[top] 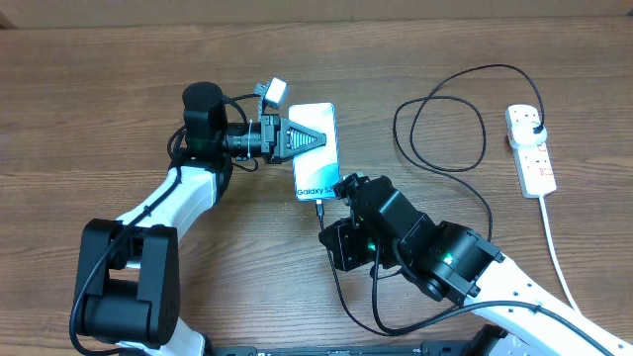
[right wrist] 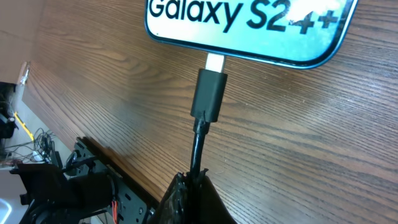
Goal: Plug charger to phone and switch on socket
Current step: 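Push the plug upward toward the phone's port with the right gripper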
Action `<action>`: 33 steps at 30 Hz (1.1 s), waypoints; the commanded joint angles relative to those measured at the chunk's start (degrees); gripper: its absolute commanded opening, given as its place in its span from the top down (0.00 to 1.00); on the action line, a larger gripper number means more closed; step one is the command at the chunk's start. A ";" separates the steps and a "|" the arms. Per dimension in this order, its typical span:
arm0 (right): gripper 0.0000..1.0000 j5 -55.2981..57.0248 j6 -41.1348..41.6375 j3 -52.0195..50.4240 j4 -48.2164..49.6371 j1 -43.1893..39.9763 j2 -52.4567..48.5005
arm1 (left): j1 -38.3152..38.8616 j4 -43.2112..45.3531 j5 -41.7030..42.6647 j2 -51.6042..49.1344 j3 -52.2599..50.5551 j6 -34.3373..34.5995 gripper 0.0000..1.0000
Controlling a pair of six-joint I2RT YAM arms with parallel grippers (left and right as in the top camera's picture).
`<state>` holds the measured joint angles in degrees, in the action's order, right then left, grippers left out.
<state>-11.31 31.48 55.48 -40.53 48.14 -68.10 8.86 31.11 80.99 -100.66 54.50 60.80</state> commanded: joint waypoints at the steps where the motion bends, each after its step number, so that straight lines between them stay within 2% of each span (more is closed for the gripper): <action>1: 0.96 2.32 -0.42 0.07 1.33 0.11 0.20 | -0.15 0.20 2.89 0.28 1.57 -2.12 0.96; 10: 0.96 2.32 -0.42 0.07 1.25 0.11 0.20 | -0.22 0.20 1.95 0.28 1.57 -1.29 0.96; 15: 0.96 2.29 -0.42 0.07 1.25 0.13 0.20 | -0.24 0.22 0.48 0.28 1.57 2.29 0.96; 33: 0.96 2.25 -0.39 0.07 -0.11 0.13 0.20 | -0.31 0.22 -1.60 0.26 1.57 2.16 0.96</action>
<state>-10.09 31.44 55.48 -40.58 48.14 -68.10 8.60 31.09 79.35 -100.66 54.50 62.61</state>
